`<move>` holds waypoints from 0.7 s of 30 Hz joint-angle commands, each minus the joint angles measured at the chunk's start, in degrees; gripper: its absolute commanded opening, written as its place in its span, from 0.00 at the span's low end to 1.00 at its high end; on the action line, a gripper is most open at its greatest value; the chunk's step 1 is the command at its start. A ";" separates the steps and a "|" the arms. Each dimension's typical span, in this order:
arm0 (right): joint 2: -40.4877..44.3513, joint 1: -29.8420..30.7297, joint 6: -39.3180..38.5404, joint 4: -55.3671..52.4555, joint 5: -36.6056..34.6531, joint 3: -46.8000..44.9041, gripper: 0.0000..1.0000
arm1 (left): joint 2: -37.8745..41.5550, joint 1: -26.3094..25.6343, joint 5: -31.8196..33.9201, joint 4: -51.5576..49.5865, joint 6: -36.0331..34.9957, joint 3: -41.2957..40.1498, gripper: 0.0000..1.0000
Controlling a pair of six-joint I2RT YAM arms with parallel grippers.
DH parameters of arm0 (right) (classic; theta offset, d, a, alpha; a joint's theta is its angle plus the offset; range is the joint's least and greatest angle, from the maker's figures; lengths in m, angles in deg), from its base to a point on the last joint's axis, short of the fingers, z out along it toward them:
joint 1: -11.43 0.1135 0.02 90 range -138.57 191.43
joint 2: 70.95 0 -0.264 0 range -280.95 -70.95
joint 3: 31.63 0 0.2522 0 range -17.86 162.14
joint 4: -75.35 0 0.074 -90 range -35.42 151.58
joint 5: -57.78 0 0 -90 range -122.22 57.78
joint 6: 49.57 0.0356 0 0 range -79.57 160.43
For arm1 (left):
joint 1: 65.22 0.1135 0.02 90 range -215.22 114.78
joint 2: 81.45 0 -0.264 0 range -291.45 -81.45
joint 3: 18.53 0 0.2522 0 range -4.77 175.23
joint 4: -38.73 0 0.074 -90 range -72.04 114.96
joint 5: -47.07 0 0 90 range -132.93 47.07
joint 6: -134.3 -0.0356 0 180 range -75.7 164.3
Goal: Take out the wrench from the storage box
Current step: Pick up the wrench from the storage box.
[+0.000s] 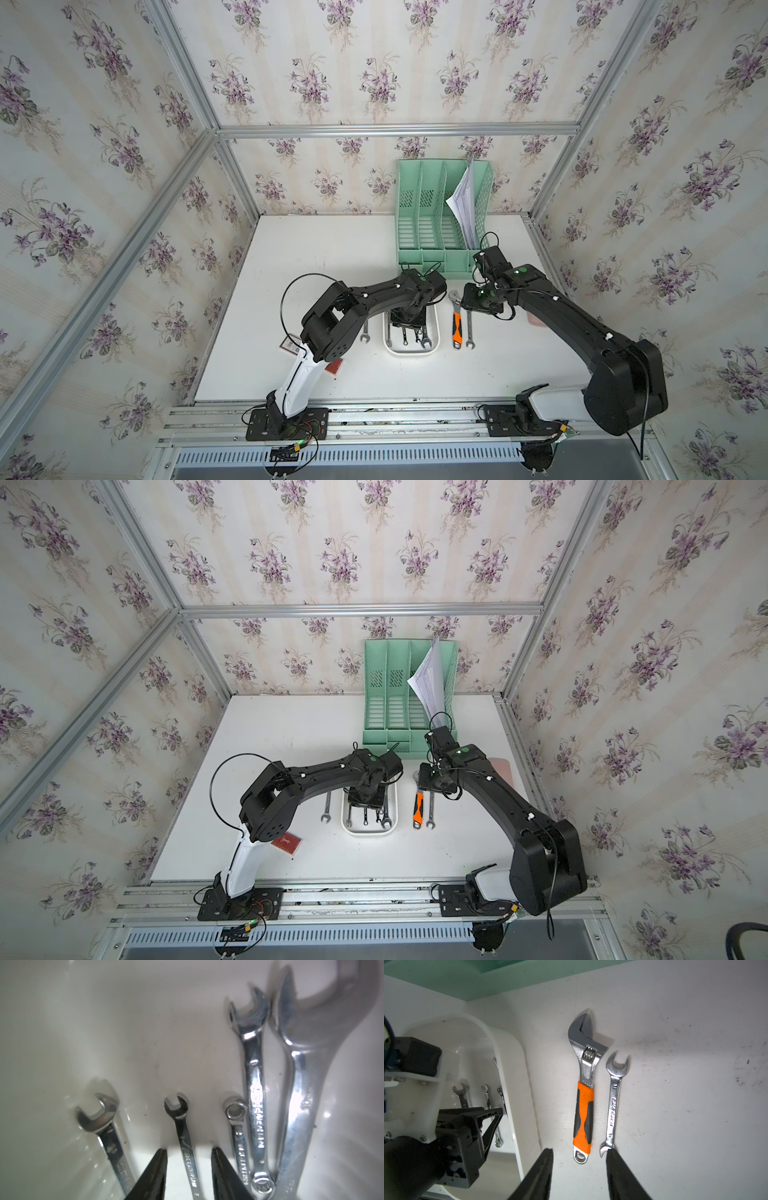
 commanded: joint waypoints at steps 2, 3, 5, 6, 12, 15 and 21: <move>0.33 0.08 -0.47 0.04 -0.55 0.74 0.48 | -1.28 0.13 -2.61 0.53 0.80 -1.35 0.36; 0.34 0.05 -0.49 -0.13 -0.65 0.78 0.48 | -1.38 0.13 -2.72 0.47 0.89 -1.47 0.34; 0.46 0.03 -0.57 -0.25 -0.76 0.83 0.48 | -1.29 0.17 -2.55 0.16 0.97 -1.63 0.30; 0.52 0.07 -0.63 -0.33 -0.80 0.96 0.48 | -1.22 0.24 -2.55 0.07 0.89 -1.63 0.29; 0.43 0.08 -0.76 -0.51 -0.84 1.19 0.48 | -0.96 0.97 -3.44 -0.24 0.46 -1.40 0.18; 0.52 0.03 -0.76 -0.60 -0.93 1.08 0.48 | -0.25 1.18 -2.78 -0.65 0.10 -1.24 0.14; 0.34 0.02 -0.76 -0.18 -0.81 0.75 0.48 | 0.73 1.46 -1.70 -1.23 -0.61 -1.09 0.10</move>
